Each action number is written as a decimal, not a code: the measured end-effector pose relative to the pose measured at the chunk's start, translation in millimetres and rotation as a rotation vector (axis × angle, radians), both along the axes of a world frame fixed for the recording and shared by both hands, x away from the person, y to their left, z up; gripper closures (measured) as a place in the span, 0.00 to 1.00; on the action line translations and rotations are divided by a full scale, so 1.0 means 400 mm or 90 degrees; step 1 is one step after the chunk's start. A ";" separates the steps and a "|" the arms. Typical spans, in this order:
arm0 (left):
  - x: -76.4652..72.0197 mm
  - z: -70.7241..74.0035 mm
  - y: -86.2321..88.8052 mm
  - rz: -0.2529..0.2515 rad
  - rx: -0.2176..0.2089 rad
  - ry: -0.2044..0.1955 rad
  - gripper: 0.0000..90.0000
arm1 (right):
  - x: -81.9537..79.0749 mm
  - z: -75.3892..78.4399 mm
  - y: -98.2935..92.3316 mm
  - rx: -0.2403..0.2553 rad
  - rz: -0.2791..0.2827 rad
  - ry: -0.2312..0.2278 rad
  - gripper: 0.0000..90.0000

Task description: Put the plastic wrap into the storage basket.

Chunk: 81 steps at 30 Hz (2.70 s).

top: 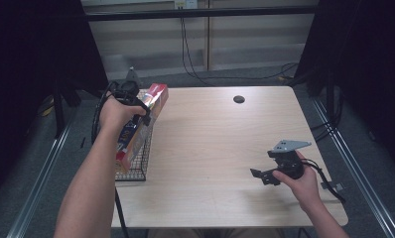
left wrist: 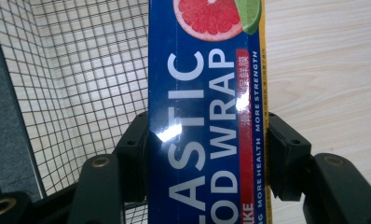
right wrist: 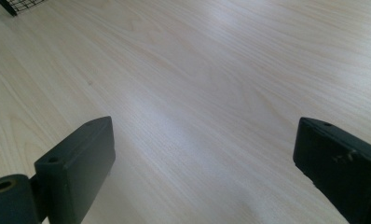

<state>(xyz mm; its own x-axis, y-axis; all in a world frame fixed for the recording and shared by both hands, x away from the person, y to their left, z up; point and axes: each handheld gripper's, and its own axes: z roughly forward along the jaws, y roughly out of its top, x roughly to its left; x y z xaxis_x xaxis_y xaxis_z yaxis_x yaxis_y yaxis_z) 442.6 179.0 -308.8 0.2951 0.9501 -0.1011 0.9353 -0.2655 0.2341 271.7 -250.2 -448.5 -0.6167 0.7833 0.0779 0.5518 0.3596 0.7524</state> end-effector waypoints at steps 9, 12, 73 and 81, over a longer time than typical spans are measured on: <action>-0.003 -0.007 0.027 0.032 0.001 0.006 0.48 | -0.001 -0.002 0.003 -0.002 -0.002 0.000 0.06; -0.004 -0.013 0.036 0.054 -0.001 0.009 0.48 | -0.001 -0.001 0.002 0.001 0.000 0.000 0.06; -0.018 -0.094 0.133 0.158 0.005 0.024 0.48 | -0.004 -0.001 0.016 -0.016 0.012 -0.004 0.06; -0.018 -0.104 0.141 0.168 0.008 0.020 0.48 | -0.004 -0.001 0.016 -0.017 0.012 -0.004 0.06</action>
<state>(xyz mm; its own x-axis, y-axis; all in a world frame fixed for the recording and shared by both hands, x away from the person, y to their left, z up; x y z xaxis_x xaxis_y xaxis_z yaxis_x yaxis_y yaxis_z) 435.6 235.2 -350.2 0.0344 0.9949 -0.0945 0.9791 -0.0146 0.2027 270.3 -243.6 -448.8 -0.6321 0.7730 0.0537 0.5404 0.3901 0.7455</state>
